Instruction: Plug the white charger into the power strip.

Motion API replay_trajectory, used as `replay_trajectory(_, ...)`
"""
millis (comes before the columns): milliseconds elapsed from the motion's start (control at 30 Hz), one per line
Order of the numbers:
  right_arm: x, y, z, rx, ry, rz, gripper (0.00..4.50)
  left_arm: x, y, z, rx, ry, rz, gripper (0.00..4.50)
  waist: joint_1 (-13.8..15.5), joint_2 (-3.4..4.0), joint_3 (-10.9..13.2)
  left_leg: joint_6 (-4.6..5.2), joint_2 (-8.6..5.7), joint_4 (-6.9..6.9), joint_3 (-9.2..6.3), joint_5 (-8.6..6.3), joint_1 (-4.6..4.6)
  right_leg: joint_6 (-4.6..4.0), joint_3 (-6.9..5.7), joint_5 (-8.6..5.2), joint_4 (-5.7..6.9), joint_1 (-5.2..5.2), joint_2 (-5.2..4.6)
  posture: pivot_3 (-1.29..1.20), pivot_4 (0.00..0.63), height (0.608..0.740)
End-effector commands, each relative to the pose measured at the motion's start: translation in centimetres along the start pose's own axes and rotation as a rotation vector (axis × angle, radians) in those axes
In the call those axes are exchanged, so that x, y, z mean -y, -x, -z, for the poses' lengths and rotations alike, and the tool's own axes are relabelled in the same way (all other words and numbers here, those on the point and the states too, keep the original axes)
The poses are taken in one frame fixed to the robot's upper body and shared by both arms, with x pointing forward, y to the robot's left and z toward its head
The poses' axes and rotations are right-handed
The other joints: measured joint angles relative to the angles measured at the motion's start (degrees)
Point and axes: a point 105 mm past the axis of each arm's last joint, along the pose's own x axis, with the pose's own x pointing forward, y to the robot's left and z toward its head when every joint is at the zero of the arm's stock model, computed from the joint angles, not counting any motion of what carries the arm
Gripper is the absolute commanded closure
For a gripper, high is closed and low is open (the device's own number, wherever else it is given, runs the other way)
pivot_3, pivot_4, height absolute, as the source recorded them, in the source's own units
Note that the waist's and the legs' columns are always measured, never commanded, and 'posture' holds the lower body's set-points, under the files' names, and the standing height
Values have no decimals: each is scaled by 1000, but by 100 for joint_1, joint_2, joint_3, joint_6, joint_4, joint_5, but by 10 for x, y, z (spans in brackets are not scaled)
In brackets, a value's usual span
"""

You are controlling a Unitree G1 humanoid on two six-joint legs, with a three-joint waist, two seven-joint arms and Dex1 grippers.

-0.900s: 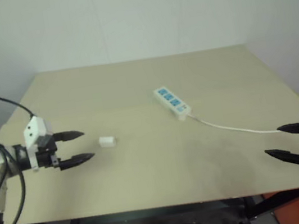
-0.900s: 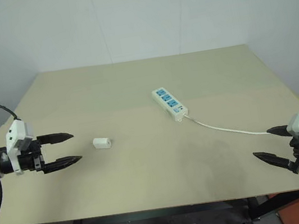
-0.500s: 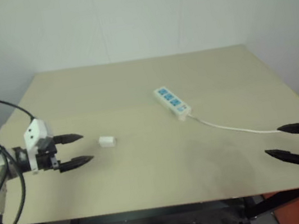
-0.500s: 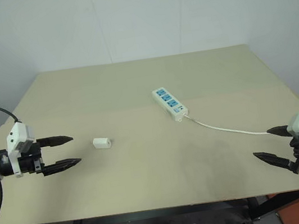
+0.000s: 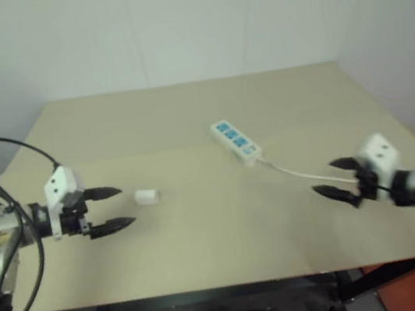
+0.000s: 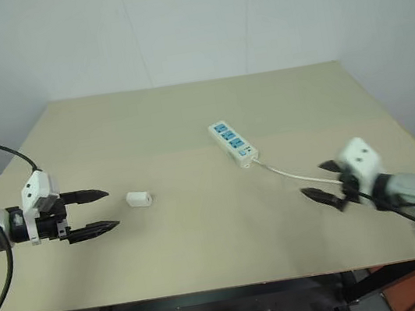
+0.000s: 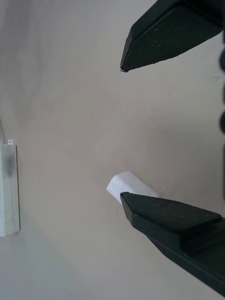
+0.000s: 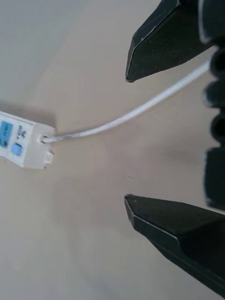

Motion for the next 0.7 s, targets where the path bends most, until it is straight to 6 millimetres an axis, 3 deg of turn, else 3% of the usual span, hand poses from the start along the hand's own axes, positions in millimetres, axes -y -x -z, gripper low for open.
replay_trajectory(33, 10, -28, -7, 12, 17, 43, 0, 0, 1, -10, -12, -77, -5, 15, 7, 1, 1, 0, 1, -3, -3, 0, -4, -3, -3, 0, -3, -1, 0, 0, 150, 740)
replay_trajectory(233, 8, -69, -11, -13, -31, -22, 0, 2, 1, -10, -7, -80, -16, 15, 43, 2, 1, 0, -3, -8, -5, 0, -75, -53, -12, 30, -6, -65, -9, 0, 150, 740)
replay_trajectory(333, 2, -80, -10, -31, -26, -64, 574, 5, 3, -7, -14, -74, -20, 0, 29, 2, 1, 1, -5, -10, -7, -1, -83, -54, -15, 30, -9, -70, -13, 0, 150, 740)
replay_trajectory(700, 5, -92, -13, -33, -45, -53, 4127, 10, 6, 4, -36, -60, -41, 0, -21, 3, 2, 0, -1, -8, -9, 0, -48, -62, -11, 36, 28, -63, -1, 0, 150, 740)
